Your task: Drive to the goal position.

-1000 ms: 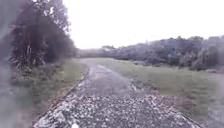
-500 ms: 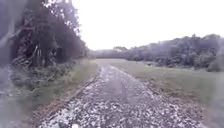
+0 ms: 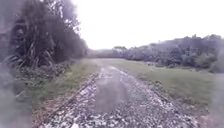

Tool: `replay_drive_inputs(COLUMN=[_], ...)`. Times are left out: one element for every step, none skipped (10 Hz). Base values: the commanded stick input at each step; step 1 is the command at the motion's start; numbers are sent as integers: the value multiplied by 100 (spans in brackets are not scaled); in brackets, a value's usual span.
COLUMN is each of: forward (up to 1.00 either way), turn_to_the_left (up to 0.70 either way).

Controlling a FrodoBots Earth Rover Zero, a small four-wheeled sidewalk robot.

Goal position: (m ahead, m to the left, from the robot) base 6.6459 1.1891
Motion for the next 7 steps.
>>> replay_drive_inputs(forward=[70, 70, 70, 70, 70, 70, 70], turn_to_the_left=[0, 0, 0, 0, 0, 0, -7])
